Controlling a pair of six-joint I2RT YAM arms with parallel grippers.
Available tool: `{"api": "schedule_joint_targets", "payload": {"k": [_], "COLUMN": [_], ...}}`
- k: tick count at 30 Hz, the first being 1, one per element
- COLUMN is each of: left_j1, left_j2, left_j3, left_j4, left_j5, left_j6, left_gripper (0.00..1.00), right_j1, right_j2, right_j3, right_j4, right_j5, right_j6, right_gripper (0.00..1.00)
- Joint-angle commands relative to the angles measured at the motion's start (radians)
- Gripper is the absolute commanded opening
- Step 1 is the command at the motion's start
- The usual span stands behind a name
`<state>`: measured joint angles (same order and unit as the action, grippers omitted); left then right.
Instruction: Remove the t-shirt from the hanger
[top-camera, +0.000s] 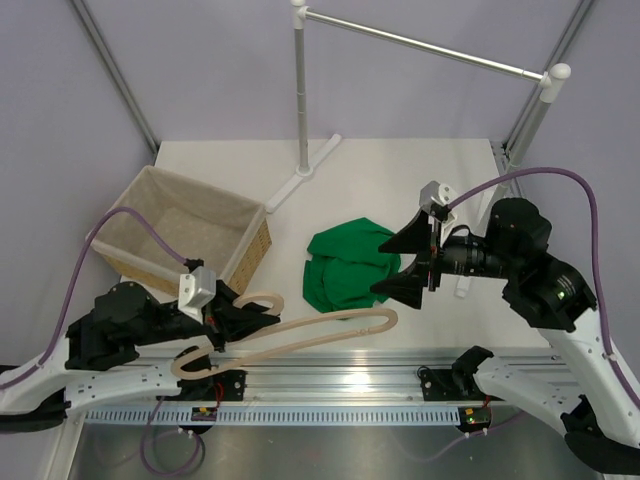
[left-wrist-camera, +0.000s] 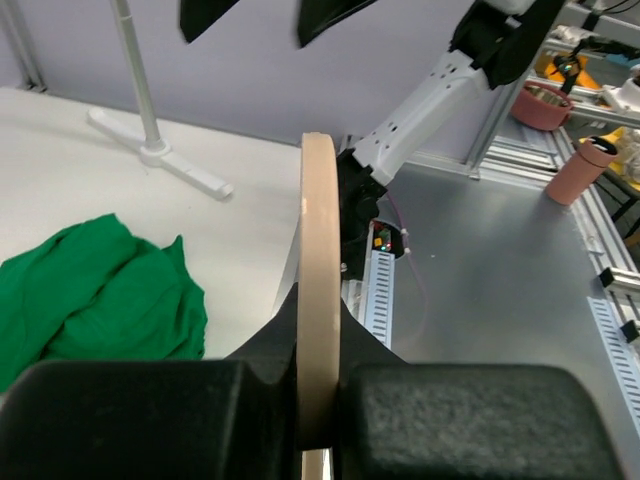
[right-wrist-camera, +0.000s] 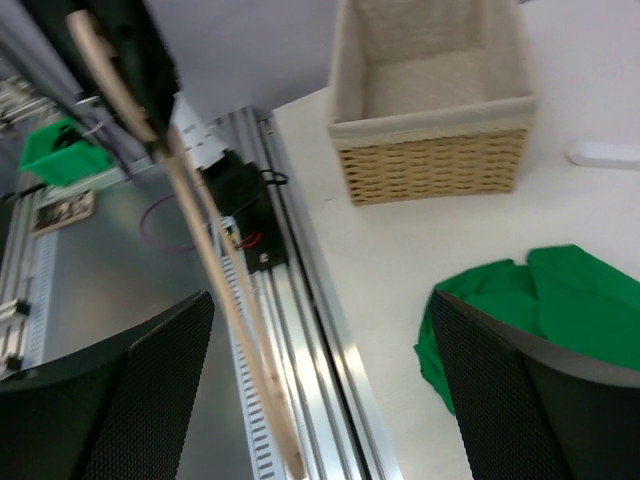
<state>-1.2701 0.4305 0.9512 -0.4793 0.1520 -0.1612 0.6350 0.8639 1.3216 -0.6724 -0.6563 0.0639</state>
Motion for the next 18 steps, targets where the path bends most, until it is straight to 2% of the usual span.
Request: {"api": "schedule_joint_targets", "payload": {"k": [1,4,7,8,10,12,18], "left_j1": [-0.005,-0.005,-0.005,-0.005,-0.003,-0.003,-0.005], "left_j2": [0.053,0.089,0.119,0.129,0.172,0.197,0.189], "left_j3": [0.034,0.057,0.084,0.090,0.115,0.133,0.139], "left_j4": [-0.015,-0.034,-0.042,-0.042,-0.042,-0.039,-0.039], "left_j5": [-0.078,-0.080,-0.112,-0.121,-0.105,-0.075,-0.055], "left_j6": [0.015,0.026,0.031,0.031,0.035,0.038,0.041], "left_gripper": [0.00,0.00,0.00,0.00,0.00,0.00,0.00], "right_j1": [0.002,0.008,0.067,0.096,0.205,0.250,0.255], "right_j2": [0.058,0.102,0.150,0.162,0.216,0.277,0.354], "right_j3": [-0.022,-0.041,-0.056,-0.048,-0.026,-0.012,-0.042], "right_j4": [0.031,0.059,0.045,0.031,-0.002,-0.013,0.000], "right_j5": [-0.258,-0.319,-0.307,-0.286,-0.140,-0.054,-0.103], "right_j6": [-0.088,-0.104,-0.151,-0.191,-0.220,-0.225,-0.254], "right_gripper": [0.95,0.93,0.92,0.91,0.91,0.90,0.83]}}
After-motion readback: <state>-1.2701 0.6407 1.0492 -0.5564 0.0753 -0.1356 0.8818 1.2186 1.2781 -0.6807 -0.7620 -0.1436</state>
